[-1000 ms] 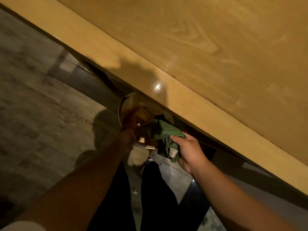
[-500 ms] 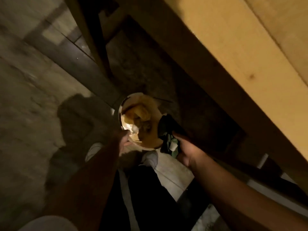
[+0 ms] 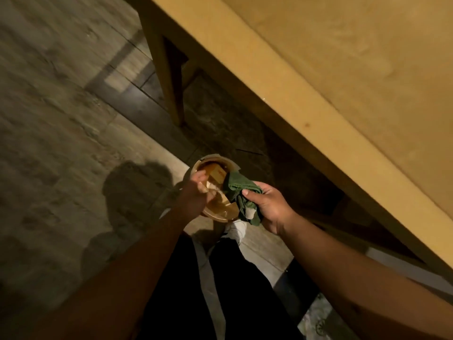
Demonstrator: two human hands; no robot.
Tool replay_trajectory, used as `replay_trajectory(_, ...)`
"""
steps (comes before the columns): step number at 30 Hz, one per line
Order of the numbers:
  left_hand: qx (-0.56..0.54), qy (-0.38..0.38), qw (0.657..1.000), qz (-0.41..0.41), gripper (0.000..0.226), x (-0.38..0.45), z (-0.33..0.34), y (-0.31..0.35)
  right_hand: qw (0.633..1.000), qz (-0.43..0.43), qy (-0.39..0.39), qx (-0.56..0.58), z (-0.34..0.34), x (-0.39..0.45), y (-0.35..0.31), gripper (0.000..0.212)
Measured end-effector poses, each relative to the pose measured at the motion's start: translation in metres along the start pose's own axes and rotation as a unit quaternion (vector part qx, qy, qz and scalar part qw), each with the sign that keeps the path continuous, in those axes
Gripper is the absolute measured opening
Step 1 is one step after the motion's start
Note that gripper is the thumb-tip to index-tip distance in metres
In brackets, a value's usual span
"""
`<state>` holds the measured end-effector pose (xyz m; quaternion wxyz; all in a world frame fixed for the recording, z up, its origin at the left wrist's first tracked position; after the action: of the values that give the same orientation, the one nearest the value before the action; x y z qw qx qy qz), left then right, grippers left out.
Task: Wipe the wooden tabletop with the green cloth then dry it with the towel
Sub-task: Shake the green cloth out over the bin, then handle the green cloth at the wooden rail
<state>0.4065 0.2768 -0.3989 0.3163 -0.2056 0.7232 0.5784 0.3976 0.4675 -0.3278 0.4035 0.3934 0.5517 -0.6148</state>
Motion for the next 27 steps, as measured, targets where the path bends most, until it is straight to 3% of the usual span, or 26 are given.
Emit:
replay_trajectory(2, 0.008, -0.064, 0.990, 0.123, 0.078, -0.038, -0.002, 0.064, 0.999, -0.013, -0.020, -0.029, 0.010, -0.037, -0.012, 0.031)
replay_trajectory(3, 0.078, -0.092, 0.976, 0.183, 0.086, -0.057, -0.003, 0.094, 0.998, -0.016, -0.039, -0.039, 0.015, -0.056, -0.018, 0.032)
replay_trajectory(5, 0.268, -0.128, 0.913, 0.278, 0.092, -0.094, -0.005, 0.142, 0.995, -0.017, -0.076, -0.065, 0.024, -0.096, -0.029, 0.030)
replay_trajectory(7, 0.393, -0.140, 0.851, 0.317, 0.087, -0.126, -0.009, 0.181, 0.989, -0.024, -0.114, -0.089, 0.029, -0.137, -0.045, 0.027)
replay_trajectory(9, 0.433, -0.144, 0.830, 0.321, 0.069, -0.159, -0.016, 0.218, 0.981, -0.056, -0.137, -0.127, 0.030, -0.175, -0.065, 0.025)
replay_trajectory(13, 0.387, -0.114, 0.839, 0.366, 0.039, -0.213, -0.029, 0.280, 0.962, -0.111, -0.133, -0.209, 0.028, -0.224, -0.097, 0.028)
replay_trajectory(17, 0.316, -0.057, 0.886, 0.334, 0.018, -0.246, -0.045, 0.310, 0.917, -0.159, -0.171, -0.323, 0.033, -0.266, -0.130, 0.035)
replay_trajectory(20, 0.245, -0.016, 0.918, 0.312, 0.017, -0.261, -0.061, 0.324, 0.859, -0.222, -0.194, -0.419, 0.049, -0.293, -0.154, 0.032)
replay_trajectory(23, 0.178, 0.011, 0.936, 0.303, 0.015, -0.271, -0.081, 0.332, 0.825, -0.276, -0.185, -0.458, 0.063, -0.309, -0.171, 0.024)
replay_trajectory(27, 0.151, 0.021, 0.939, 0.310, 0.027, -0.286, -0.111, 0.337, 0.822, -0.305, -0.152, -0.457, 0.088, -0.317, -0.183, 0.016)
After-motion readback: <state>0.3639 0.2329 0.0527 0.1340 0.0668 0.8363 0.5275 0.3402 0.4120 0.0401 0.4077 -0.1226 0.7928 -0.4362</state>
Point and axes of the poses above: each hand's wrist, its own x-axis towards the middle knuckle, its own z-axis out of the palm, y = z × x, the point moved 6 cm from there along x, towards the middle knuckle, and after that the axes turned 6 degrees about z, right-handed, at the moved point
